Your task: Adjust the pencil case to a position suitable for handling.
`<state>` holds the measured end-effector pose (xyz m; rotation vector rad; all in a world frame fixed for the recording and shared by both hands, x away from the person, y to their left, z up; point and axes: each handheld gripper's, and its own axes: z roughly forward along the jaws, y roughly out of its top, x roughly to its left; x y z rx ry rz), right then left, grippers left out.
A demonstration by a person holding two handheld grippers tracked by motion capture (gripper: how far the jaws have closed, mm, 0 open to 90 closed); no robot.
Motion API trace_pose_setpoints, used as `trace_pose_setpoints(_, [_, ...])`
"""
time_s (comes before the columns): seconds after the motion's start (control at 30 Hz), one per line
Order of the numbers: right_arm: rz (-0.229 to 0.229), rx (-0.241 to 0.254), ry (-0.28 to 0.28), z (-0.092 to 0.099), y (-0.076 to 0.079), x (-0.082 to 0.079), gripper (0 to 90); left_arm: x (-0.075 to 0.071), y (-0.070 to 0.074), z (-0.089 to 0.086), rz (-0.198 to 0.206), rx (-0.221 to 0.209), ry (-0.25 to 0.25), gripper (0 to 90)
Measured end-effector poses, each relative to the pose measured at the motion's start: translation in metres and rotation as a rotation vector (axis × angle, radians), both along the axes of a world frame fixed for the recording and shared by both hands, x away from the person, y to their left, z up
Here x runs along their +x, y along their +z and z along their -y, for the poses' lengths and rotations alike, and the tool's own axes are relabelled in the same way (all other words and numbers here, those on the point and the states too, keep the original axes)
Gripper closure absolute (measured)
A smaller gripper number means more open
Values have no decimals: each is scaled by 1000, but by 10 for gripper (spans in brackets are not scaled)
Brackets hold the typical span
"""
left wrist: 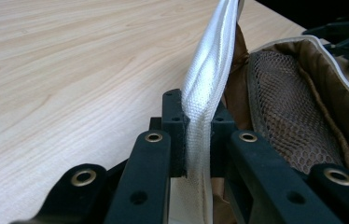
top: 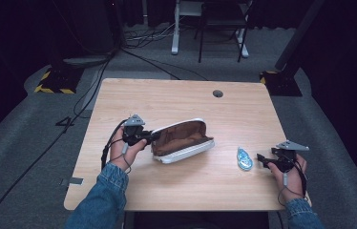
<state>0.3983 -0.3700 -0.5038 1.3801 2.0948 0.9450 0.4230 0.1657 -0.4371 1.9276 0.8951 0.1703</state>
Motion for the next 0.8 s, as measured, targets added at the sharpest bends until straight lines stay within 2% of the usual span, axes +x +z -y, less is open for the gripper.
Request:
trace_pose_setpoints(0.43, [-2, -1, 11, -3, 0, 3, 239, -36, 11, 4, 6, -79, -73, 821])
trace_pose_setpoints(0.5, [-1, -2, 13, -3, 0, 4, 237, -42, 10, 7, 11, -90, -85, 822])
trace_pose_setpoints(0.67, [-2, -1, 13, -5, 0, 5, 235, -53, 6, 15, -6, -108, -138, 823])
trace_pose_setpoints(0.8, [-2, -1, 16, -5, 0, 5, 234, -54, 1, 19, -19, -124, -159, 823])
